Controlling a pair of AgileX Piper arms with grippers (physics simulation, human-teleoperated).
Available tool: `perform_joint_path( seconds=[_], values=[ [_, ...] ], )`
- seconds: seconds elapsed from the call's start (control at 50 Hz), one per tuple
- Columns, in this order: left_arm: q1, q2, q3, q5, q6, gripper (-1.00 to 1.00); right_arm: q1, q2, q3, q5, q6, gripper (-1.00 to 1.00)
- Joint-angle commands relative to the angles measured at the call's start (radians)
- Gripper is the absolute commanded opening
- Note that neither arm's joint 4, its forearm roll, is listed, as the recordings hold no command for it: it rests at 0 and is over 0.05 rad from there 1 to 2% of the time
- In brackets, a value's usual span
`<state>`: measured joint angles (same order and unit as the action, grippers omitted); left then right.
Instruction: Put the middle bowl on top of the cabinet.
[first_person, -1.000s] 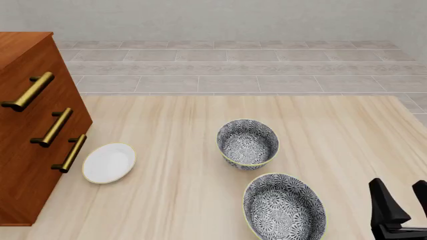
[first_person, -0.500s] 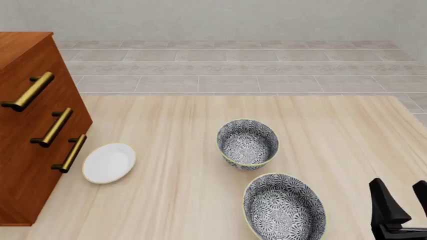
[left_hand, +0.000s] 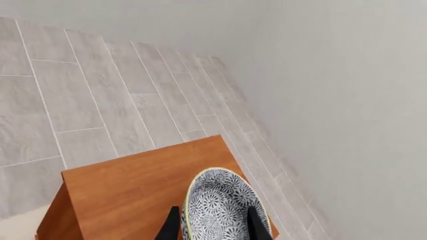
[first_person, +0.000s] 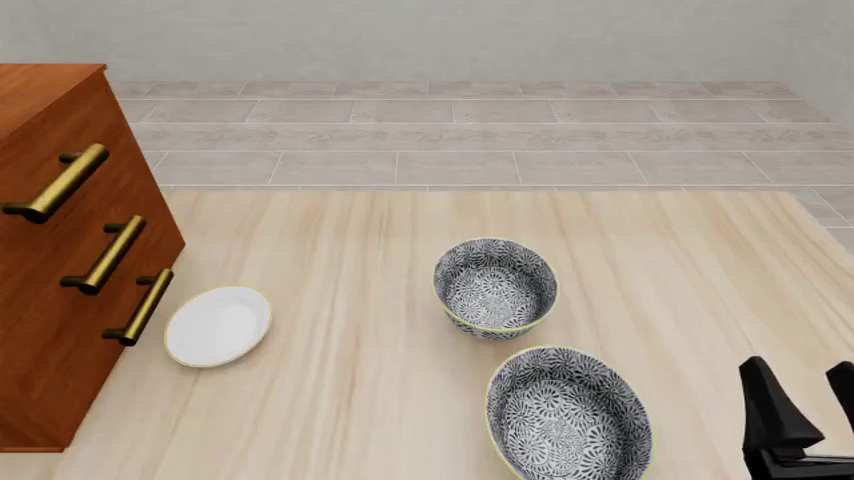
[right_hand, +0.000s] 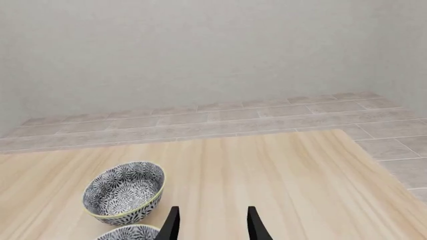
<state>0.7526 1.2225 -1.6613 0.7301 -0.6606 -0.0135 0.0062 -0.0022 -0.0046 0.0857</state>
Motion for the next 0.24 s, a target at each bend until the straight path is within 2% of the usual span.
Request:
perform_joint_path(
  seconds=[0.02, 0.24],
  values=[
    [0.026, -0.034, -0.028, 0.004, -0.005, 1.00, -0.002, -0.001, -0.001, 0.000, 0.001, 1.00],
    [0.046, -0.066, -0.057, 0.004, -0.010, 1.00, -0.001, -0.001, 0.000, -0.001, -0.002, 1.00]
  ],
)
